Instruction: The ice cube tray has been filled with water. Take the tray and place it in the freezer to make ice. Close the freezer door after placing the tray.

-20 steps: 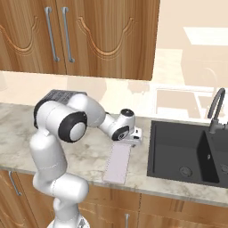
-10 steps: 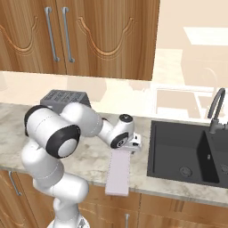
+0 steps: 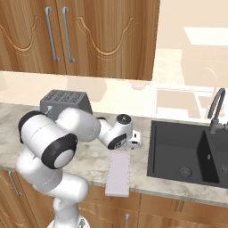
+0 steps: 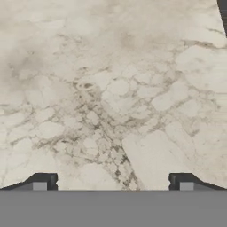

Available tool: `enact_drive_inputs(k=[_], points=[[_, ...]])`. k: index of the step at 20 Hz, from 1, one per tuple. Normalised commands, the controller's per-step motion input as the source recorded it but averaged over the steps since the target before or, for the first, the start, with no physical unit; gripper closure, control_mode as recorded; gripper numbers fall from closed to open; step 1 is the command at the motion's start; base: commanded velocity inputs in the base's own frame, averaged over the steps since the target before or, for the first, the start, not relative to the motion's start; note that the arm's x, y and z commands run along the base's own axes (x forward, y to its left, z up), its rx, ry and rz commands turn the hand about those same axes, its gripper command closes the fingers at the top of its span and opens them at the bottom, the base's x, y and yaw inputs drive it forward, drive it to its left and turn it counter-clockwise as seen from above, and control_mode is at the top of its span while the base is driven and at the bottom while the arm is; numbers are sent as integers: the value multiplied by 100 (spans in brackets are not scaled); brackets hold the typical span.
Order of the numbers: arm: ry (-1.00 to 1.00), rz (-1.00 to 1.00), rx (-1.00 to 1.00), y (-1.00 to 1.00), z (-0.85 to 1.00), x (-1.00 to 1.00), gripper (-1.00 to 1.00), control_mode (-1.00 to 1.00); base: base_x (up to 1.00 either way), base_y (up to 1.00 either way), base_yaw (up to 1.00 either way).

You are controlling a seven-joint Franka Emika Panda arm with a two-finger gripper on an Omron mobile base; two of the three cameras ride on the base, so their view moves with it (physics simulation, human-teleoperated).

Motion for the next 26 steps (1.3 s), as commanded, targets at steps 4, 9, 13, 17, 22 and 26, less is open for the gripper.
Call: enact_drive_inputs(k=[4,9,13,17,22,26], points=[[-10,0,0,0,55,0,-100,-100,0,0,0],[-6,-4,0,-4,60,-33,-100,-100,0,0,0],[1,-14,0,-7,52,-49,-100,-100,0,0,0],[13,-37,4,-1,39,-76,-100,-100,0,0,0],[18,-48,19,-19,27,-85,-100,-100,0,0,0],[1,-42,23,-16,6,-88,-100,-100,0,0,0]])
